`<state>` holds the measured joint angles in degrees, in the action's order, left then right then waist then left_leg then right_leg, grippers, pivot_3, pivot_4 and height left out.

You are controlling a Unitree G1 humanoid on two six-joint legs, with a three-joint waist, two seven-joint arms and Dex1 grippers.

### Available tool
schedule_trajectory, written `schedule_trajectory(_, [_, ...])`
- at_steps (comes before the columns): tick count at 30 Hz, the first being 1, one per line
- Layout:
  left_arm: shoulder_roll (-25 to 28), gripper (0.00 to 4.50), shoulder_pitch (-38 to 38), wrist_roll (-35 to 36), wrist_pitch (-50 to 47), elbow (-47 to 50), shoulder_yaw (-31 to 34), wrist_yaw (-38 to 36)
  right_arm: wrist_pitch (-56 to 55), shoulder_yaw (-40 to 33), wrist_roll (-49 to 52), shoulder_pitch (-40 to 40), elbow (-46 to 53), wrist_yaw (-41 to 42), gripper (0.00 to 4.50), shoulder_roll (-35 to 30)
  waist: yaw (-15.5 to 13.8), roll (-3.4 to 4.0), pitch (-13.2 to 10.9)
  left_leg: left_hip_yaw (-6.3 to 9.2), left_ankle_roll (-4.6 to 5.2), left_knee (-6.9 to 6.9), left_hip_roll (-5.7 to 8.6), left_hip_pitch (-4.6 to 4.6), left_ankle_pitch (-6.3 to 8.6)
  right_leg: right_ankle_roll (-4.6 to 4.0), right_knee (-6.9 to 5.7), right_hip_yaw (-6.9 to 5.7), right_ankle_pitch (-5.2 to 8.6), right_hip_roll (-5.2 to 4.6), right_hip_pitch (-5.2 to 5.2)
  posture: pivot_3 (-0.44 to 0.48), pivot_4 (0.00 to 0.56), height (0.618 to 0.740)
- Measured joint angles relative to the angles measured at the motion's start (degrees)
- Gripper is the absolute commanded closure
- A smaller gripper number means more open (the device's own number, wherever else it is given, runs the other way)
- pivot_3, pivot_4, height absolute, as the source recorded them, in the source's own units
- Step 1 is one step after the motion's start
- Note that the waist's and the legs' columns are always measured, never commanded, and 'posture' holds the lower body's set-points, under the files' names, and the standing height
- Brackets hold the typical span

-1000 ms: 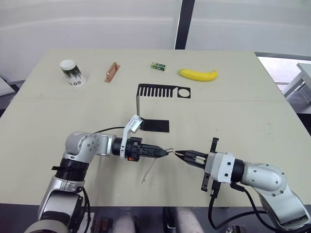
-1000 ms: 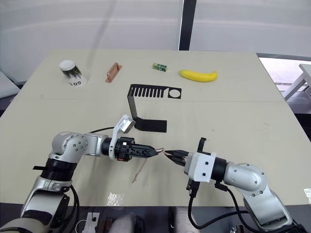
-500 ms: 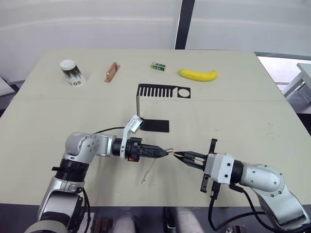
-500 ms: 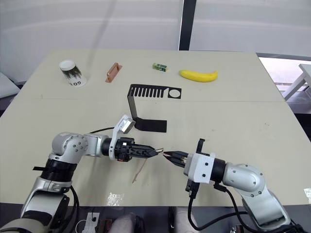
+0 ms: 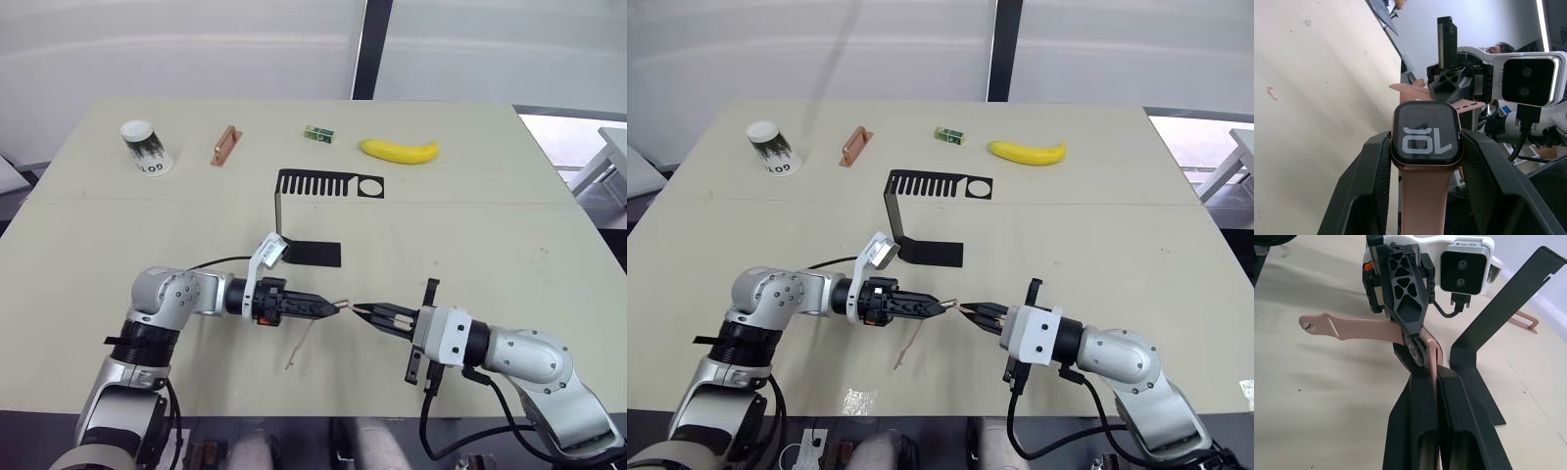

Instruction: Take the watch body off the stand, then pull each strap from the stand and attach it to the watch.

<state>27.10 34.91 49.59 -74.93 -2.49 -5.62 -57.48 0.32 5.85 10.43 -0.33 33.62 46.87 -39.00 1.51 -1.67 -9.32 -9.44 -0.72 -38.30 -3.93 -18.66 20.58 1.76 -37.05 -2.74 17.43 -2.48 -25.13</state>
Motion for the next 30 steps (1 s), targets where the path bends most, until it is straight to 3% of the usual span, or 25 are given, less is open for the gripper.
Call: schedule_trajectory(30, [-0.1,2.9,-0.5,0.0,0.0,0.1,0.0,0.4,-0.3,0.1,-0.9,-0.1,-0.6,0.0,4.5,0.1,0.0,0.0,0.0,0.0,0.0,0.0,0.0,0.0,0.0,0.0,0.0,0.0,0.0,0.0,0.0,0.0,0.15,0.74])
